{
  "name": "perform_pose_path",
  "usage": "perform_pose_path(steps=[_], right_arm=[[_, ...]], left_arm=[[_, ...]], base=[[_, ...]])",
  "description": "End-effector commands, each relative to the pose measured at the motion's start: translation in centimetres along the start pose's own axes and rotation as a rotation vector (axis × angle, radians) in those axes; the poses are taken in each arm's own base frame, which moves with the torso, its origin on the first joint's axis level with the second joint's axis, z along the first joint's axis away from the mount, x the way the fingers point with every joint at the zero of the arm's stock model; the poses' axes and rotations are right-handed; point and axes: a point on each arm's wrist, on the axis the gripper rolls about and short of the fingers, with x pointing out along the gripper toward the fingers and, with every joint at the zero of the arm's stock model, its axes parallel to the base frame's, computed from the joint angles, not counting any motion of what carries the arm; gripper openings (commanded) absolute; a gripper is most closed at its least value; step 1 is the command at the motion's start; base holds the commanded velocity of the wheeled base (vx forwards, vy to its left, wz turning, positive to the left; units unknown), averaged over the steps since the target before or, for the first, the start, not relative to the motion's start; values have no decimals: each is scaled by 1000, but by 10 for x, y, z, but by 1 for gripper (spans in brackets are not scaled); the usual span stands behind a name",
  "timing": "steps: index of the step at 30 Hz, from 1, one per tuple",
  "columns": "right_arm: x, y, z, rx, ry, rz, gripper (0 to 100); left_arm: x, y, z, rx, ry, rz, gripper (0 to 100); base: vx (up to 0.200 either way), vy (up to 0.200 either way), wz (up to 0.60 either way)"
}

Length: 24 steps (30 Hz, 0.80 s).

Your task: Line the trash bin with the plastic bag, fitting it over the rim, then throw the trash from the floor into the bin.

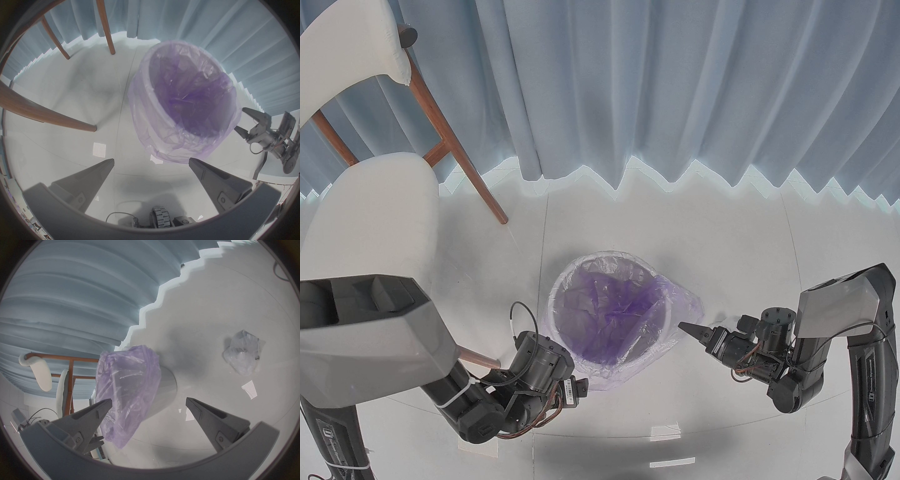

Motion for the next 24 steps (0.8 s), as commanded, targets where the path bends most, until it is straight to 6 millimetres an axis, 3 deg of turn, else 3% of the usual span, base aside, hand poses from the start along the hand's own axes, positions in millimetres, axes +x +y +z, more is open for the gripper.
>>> perform_pose_path(steps=[1, 4, 10, 12, 17, 24], right_arm=[[16, -4, -5, 2, -7, 17, 0], [20, -5, -6, -1, -14, 11, 0], [22, -13, -13, -46, 15, -20, 0], [23, -18, -16, -64, 27, -35, 0], [31, -24, -16, -205, 51, -109, 0], [43, -32, -16, -299, 101, -259, 0]], left_arm=[[-21, 7, 4, -22, -49, -30, 100], [-32, 11, 6, -36, -87, -52, 100], [-85, 38, 31, -133, -256, -92, 100], [-91, 44, 36, -155, -282, -84, 100], [-119, 87, 61, -276, -420, -3, 100], [-150, 108, 75, -351, -559, 18, 100]], base=[[0, 0, 0], [0, 0, 0], [0, 0, 0], [0, 0, 0], [0, 0, 0], [0, 0, 0]])
